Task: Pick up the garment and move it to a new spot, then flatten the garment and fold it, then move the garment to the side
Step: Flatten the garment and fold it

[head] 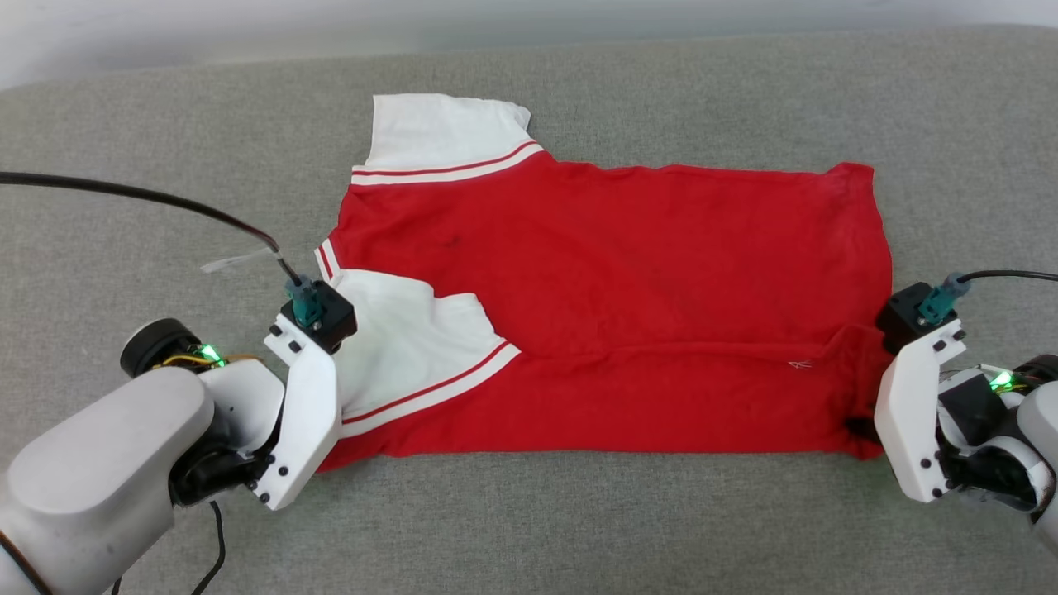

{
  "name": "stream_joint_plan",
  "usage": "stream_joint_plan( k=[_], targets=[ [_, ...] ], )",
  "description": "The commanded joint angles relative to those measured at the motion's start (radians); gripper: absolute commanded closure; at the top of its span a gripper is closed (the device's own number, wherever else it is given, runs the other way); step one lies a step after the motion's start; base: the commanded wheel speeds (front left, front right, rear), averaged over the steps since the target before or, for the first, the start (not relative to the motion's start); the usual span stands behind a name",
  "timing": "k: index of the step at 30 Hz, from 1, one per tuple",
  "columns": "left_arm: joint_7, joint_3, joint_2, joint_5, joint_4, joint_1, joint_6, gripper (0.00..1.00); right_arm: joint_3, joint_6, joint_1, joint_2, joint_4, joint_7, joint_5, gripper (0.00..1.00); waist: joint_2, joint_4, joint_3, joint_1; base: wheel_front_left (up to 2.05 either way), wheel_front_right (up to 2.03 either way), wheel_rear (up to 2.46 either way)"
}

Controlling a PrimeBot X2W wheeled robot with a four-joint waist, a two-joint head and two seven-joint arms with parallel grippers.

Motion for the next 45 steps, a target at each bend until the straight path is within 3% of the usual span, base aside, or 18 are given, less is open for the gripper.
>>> stream_joint_plan(
  k=[1,10,17,21,27,28,29,36,45],
  targets=[
    [-0.007,-0.001,0.005,-0.007,0.002,0.016,-0.001,1.0,0.031,0.003,0.017,0.028,-0.003,-0.013,0.011,1.0,0.0,-0.008,-0.018,0.0002,0.0,0.0,0.0],
    [-0.029,-0.009,0.076,-0.036,-0.084,0.097,0.015,1.0,0.053,0.001,0.048,-0.118,-0.142,-0.092,0.052,1.0,0.0,-0.014,-0.107,0.0002,0.0,0.0,0.0],
    [-0.037,-0.031,0.132,-0.073,-0.185,0.195,0.061,1.0,0.033,0.001,0.153,-0.222,-0.223,-0.101,0.099,1.0,0.0,-0.013,-0.141,0.0002,0.0,0.0,0.0],
    [-0.051,-0.038,0.141,-0.088,-0.206,0.238,0.088,1.0,0.012,0.001,0.216,-0.229,-0.226,-0.097,0.103,1.0,0.0,-0.014,-0.129,0.0002,0.0,0.0,0.0],
    [-0.069,-0.045,0.122,-0.09,-0.16,0.264,0.107,1.0,0.006,0.001,0.259,-0.171,-0.158,-0.092,0.07,1.0,0.0,-0.015,-0.099,0.0002,0.0,0.0,0.0],
    [-0.071,-0.045,0.117,-0.093,-0.149,0.267,0.109,0.95,0.0,0.001,0.26,-0.158,-0.147,-0.1,0.067,0.8,0.0,-0.014,-0.097,0.0002,0.0,0.0,0.0],
    [-0.078,-0.043,0.113,-0.086,-0.143,0.263,0.109,0.0,-0.005,0.001,0.259,-0.148,-0.141,-0.109,0.064,0.0,0.0,-0.013,-0.096,0.0002,0.0,0.0,0.0],
    [-0.104,-0.02,0.127,-0.055,-0.149,0.214,0.107,0.0,-0.05,0.001,0.233,-0.156,-0.184,-0.2,0.008,0.0,0.0,-0.007,-0.113,0.0002,0.0,0.0,0.0],
    [-0.136,0.069,0.162,-0.006,-0.163,0.07,0.122,0.0,-0.304,0.001,0.23,-0.071,-0.257,-0.503,-0.137,0.0,0.0,-0.019,-0.108,0.0002,0.0,0.0,0.0]
  ],
)
